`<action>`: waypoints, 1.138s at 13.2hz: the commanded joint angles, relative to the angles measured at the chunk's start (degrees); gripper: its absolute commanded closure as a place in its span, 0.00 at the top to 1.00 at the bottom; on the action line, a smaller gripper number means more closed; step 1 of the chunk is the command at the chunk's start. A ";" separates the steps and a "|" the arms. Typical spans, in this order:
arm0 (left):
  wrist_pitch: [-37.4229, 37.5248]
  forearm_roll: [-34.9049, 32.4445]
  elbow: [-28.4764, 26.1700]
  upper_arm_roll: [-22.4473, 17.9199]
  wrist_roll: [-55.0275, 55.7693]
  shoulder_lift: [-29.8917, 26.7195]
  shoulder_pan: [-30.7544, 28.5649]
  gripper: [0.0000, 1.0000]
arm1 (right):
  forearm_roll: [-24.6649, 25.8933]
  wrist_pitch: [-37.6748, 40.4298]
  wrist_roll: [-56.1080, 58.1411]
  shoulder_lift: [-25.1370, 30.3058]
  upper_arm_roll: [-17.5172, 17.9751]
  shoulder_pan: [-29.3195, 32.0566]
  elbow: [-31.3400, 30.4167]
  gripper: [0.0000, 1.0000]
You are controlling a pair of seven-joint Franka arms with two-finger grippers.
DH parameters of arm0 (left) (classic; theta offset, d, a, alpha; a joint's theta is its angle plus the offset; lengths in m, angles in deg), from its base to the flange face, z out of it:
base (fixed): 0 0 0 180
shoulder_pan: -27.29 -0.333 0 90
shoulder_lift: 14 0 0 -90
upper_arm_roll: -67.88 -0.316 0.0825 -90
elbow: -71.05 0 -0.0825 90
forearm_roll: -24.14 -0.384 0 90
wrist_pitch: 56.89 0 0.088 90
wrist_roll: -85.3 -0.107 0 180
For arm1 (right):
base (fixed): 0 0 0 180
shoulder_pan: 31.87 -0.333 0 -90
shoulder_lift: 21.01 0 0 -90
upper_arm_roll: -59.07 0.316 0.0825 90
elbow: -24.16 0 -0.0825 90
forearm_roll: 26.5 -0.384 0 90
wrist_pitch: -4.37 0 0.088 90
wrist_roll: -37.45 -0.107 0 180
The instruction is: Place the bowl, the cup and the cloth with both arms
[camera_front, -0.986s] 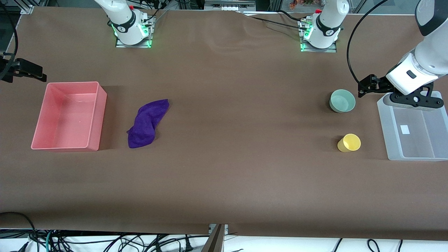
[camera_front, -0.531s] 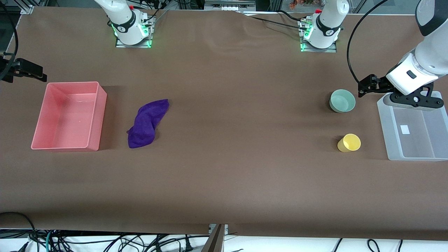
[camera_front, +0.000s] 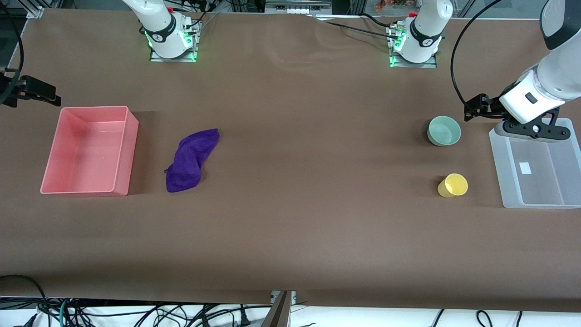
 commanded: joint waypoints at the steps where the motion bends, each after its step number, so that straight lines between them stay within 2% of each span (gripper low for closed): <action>1: 2.86 0.40 0.67 -0.51 -6.38 0.77 -1.63 1.00 | -0.54 -0.17 0.55 0.62 0.35 -0.38 -0.76 1.00; 5: 3.49 -3.81 -1.69 -0.51 -13.59 2.70 -3.92 1.00 | -0.80 -0.43 0.63 -1.65 0.35 -1.00 -0.93 1.00; 8: -1.94 -4.70 -10.29 -0.51 -18.51 2.88 -5.24 1.00 | 1.29 -1.23 0.81 -4.02 0.35 -3.02 -1.37 1.00; 11: -16.85 -4.70 -20.82 -0.51 -28.87 2.97 -8.84 1.00 | 2.89 -2.18 -0.24 -5.62 0.35 -6.44 -5.40 1.00; 13: -27.22 -5.05 -28.74 -0.51 -32.06 2.97 -9.98 1.00 | 1.49 -7.35 -2.60 -6.14 0.35 -8.02 -9.26 1.00; 15: -36.20 -6.46 -34.03 -0.51 -34.52 4.19 -10.17 1.00 | 0.25 -13.94 -8.30 -6.32 0.44 -9.43 -15.14 1.00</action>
